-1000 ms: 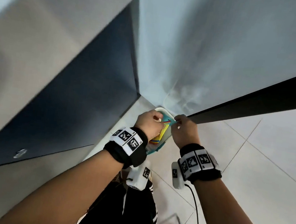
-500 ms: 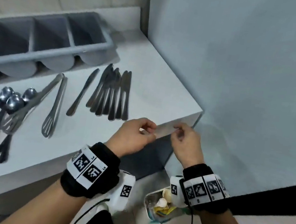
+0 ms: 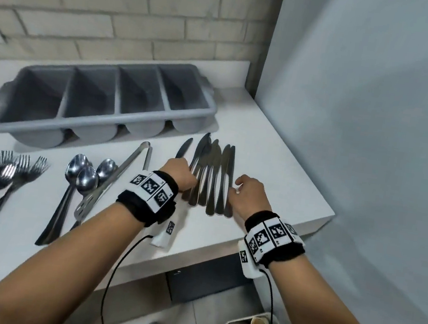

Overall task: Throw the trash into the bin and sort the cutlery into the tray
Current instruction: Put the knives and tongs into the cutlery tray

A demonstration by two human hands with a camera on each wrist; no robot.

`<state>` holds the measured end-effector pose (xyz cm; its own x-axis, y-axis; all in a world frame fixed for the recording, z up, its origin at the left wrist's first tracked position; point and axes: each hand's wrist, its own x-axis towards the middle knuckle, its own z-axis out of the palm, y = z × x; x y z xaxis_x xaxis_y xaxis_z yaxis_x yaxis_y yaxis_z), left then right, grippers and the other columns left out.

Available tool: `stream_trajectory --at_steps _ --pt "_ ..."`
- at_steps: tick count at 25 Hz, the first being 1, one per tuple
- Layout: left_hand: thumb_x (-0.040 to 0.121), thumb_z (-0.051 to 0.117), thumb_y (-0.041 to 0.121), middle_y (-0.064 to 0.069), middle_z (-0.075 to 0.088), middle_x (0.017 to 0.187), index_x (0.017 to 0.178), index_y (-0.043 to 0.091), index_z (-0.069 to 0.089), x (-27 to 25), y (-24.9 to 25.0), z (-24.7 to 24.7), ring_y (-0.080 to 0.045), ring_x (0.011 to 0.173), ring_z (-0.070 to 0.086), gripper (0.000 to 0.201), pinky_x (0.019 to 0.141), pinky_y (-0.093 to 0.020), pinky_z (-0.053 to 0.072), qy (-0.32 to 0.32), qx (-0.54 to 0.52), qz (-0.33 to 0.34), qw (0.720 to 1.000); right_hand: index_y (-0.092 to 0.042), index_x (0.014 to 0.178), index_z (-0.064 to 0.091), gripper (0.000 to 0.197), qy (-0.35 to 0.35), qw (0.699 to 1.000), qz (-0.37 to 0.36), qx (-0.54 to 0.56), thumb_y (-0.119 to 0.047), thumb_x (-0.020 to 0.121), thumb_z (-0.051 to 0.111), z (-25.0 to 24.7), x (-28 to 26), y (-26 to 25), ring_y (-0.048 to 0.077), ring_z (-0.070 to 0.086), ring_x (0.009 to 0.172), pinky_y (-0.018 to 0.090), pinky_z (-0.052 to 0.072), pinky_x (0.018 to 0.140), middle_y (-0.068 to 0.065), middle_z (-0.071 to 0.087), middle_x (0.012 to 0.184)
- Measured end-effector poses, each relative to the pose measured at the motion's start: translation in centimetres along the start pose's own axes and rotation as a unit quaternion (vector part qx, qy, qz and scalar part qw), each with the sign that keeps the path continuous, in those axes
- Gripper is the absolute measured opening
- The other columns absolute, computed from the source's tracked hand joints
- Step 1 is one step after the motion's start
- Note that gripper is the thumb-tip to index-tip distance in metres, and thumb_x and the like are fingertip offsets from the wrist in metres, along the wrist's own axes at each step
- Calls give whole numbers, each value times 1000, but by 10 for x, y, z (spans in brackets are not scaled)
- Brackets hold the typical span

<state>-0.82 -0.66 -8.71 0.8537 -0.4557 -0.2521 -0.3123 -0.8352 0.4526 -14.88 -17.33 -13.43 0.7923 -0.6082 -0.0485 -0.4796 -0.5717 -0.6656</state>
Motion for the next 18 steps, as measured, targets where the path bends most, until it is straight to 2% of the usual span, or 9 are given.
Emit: stream_trajectory --at_steps 2,4,6,8,10,12,13,16,18 --pt "84 69 32 -17 74 103 112 0 69 10 13 2 -31 91 72 42 79 -38 60 -48 34 -10 998 -5 122 64 53 -27 997 47 -58 -42 85 75 12 5 -16 39 66 106 43 57 89 18 62 122" --pt "86 71 44 -11 73 95 104 4 70 20 25 10 -26 82 72 44 74 -33 60 -91 57 -19 994 -7 127 59 73 -57 986 99 -124 -51 74 84 23 9 -26 39 63 114 46 55 97 15 56 126" --pt "81 74 59 -10 71 100 107 8 72 30 33 20 -26 92 71 57 80 -33 60 -100 107 -18 989 -7 132 55 87 -68 976 133 -160 -50 65 91 38 17 -27 38 60 120 47 52 103 14 53 129" --pt "79 75 63 -12 70 108 112 8 72 39 38 31 -28 106 70 64 87 -34 60 -97 162 -26 982 -7 135 53 93 -65 972 157 -161 -47 61 95 52 31 -22 39 58 123 48 50 106 15 51 131" --pt "80 77 53 -10 72 105 107 7 73 47 41 39 -27 101 71 54 86 -34 60 -89 170 -21 981 -7 136 55 88 -58 970 172 -162 -41 65 95 65 47 -14 39 60 123 48 51 105 16 52 132" --pt "83 74 40 -9 73 100 101 8 72 56 38 48 -26 94 70 37 83 -33 59 -97 173 -18 980 -6 137 59 72 -42 965 182 -186 -31 75 87 76 59 -8 37 64 119 48 55 102 18 55 132" --pt "84 71 36 -10 73 103 102 7 72 61 37 52 -28 96 70 33 85 -33 59 -95 186 -14 978 -5 136 61 64 -26 964 183 -192 -25 79 83 78 65 -4 37 66 114 47 58 97 19 59 130" --pt "89 67 27 -15 65 111 117 0 65 85 26 65 -34 109 65 39 97 -37 54 -91 172 -13 981 -3 118 71 37 -33 969 159 -185 -14 83 74 68 76 4 33 72 95 40 62 78 18 72 116" --pt "91 64 27 -19 60 110 123 -4 62 95 21 68 -38 112 62 45 104 -43 49 -102 172 -5 980 -3 105 72 20 -62 971 153 -174 -12 89 67 56 83 7 33 73 91 37 62 74 16 75 106"
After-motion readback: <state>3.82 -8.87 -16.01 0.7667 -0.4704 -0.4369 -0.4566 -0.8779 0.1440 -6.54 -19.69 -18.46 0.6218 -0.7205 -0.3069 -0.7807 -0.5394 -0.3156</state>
